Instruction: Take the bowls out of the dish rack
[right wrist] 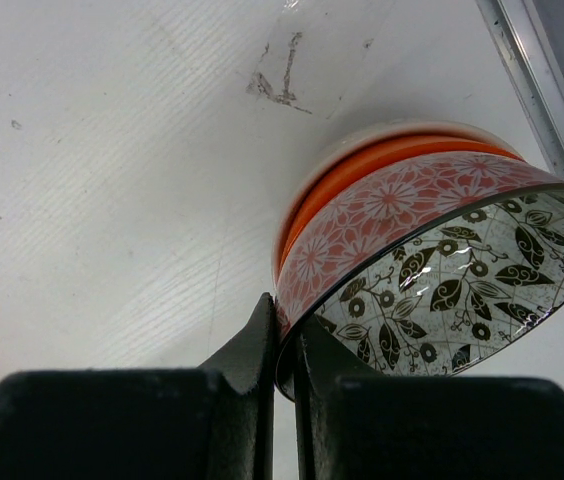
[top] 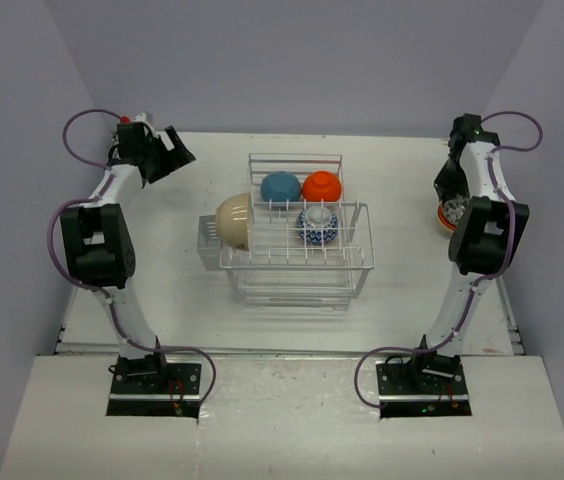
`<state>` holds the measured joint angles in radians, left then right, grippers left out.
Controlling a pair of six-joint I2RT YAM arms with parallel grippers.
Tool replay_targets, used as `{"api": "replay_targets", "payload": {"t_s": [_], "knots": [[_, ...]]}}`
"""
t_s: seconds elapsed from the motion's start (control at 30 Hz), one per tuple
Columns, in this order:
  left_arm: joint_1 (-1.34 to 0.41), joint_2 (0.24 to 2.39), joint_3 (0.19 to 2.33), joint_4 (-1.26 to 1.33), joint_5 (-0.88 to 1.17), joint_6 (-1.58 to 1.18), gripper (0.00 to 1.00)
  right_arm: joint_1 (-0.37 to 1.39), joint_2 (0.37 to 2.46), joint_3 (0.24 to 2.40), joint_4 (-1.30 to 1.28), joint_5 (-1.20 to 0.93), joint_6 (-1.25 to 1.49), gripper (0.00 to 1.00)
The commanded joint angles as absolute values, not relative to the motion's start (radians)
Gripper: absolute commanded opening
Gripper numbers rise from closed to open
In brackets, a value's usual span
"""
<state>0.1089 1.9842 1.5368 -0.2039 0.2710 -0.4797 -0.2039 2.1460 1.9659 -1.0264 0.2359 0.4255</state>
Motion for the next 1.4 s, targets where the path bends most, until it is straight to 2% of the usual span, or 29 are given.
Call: {"api": "replay_targets", "payload": {"t_s": [0.0, 0.2, 0.4, 0.67, 0.7, 0.9, 1.0, 1.07, 1.13, 1.17, 1.23, 1.27, 1.37], "knots": [[0.107, 1.985, 1.588, -0.196, 0.258, -0.485, 0.98, -0.199, 2.138, 1.957, -0.985, 0.232, 0.419, 0.00], [0.107, 1.979, 1.598, -0.210, 0.253, -0.483, 0.98, -0.199, 2.138, 1.944, -0.976, 0.225, 0.425, 0.00], [0.107, 1.959, 1.595, -0.232, 0.252, -0.474, 0.98, -0.195, 2.100, 1.905, -0.963, 0.219, 0.433, 0.23], [0.106, 1.908, 1.557, -0.239, 0.249, -0.465, 0.98, -0.187, 1.974, 1.871, -0.971, 0.236, 0.434, 0.41], [0.106, 1.902, 1.548, -0.239, 0.249, -0.465, 0.98, -0.184, 1.959, 1.874, -0.977, 0.239, 0.436, 0.46], [0.106, 1.842, 1.503, -0.244, 0.249, -0.459, 0.98, -0.158, 1.829, 1.919, -1.032, 0.275, 0.428, 0.48], [0.106, 1.795, 1.474, -0.248, 0.245, -0.457, 0.98, -0.114, 1.767, 2.026, -1.106, 0.155, 0.434, 0.49], [0.106, 1.775, 1.450, -0.259, 0.244, -0.459, 0.98, -0.075, 1.736, 2.062, -1.108, -0.097, 0.434, 0.54], [0.106, 1.743, 1.437, -0.270, 0.242, -0.460, 0.98, -0.008, 1.694, 2.094, -1.097, -0.263, 0.443, 0.58], [0.106, 1.732, 1.428, -0.276, 0.242, -0.460, 0.98, 0.033, 1.674, 2.092, -1.079, -0.402, 0.468, 0.57], [0.106, 1.703, 1.420, -0.291, 0.242, -0.462, 0.98, 0.101, 1.612, 2.060, -1.000, -0.515, 0.512, 0.58], [0.106, 1.694, 1.416, -0.298, 0.242, -0.463, 0.98, 0.127, 1.594, 2.046, -0.970, -0.559, 0.550, 0.63], [0.106, 1.651, 1.393, -0.308, 0.250, -0.468, 0.98, 0.208, 1.539, 1.993, -0.867, -0.721, 0.624, 0.70]]}}
